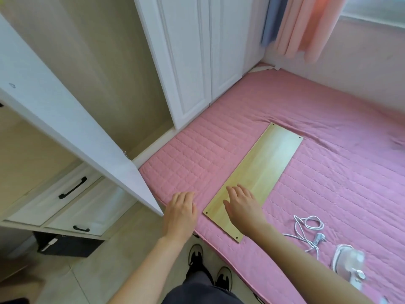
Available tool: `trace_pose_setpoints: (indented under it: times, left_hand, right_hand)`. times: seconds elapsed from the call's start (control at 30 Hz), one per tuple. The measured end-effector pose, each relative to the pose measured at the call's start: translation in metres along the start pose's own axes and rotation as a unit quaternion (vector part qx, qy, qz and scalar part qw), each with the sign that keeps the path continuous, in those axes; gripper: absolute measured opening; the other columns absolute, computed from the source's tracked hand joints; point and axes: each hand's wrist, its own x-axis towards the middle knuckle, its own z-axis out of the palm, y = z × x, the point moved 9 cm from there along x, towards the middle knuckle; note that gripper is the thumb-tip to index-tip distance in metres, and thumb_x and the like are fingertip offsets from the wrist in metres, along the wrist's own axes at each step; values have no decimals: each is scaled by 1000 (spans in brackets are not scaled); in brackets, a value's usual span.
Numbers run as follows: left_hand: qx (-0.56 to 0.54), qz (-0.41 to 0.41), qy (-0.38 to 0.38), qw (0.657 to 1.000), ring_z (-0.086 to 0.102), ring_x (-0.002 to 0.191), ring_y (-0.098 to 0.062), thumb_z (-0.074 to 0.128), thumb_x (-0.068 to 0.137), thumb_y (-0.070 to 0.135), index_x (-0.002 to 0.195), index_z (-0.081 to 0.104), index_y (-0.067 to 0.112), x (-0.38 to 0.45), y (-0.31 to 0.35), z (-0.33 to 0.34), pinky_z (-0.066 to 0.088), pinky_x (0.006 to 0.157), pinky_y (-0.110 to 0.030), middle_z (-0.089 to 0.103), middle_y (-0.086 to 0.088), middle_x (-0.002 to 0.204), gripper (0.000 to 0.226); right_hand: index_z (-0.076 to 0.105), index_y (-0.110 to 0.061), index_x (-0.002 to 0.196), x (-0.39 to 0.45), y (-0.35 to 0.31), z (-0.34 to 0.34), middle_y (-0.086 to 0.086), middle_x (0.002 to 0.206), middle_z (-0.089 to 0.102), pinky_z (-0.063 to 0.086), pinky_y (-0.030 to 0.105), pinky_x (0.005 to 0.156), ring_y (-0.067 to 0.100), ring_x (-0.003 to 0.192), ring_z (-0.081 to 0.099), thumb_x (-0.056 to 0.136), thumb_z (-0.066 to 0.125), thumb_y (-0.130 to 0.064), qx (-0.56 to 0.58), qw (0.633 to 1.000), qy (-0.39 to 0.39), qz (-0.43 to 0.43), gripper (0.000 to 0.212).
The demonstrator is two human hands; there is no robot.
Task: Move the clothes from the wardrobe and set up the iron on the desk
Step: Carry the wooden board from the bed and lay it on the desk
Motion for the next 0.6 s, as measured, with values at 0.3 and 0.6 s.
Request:
trace_pose_setpoints:
  times: [0.3,0.6]
  left_hand:
    - [26,29,-64,997,54,102,-19,52,93,17,121,60,11,39,0,43,48,85,-33,64,0,111,30]
    - [31,75,-168,982,52,104,-20,49,93,16,120,58,10,97,-10,143,46,85,-32,63,-1,113,29]
  right_hand:
    - [45,-2,132,23,41,27,14,129,54,33,41,108,34,131,39,100,40,-27,10,998,-43,55,41]
    - [46,-3,129,70,111,96,13,122,56,37,39,103,34,126,42,100,37,-29,-1,985,-113,133,39]
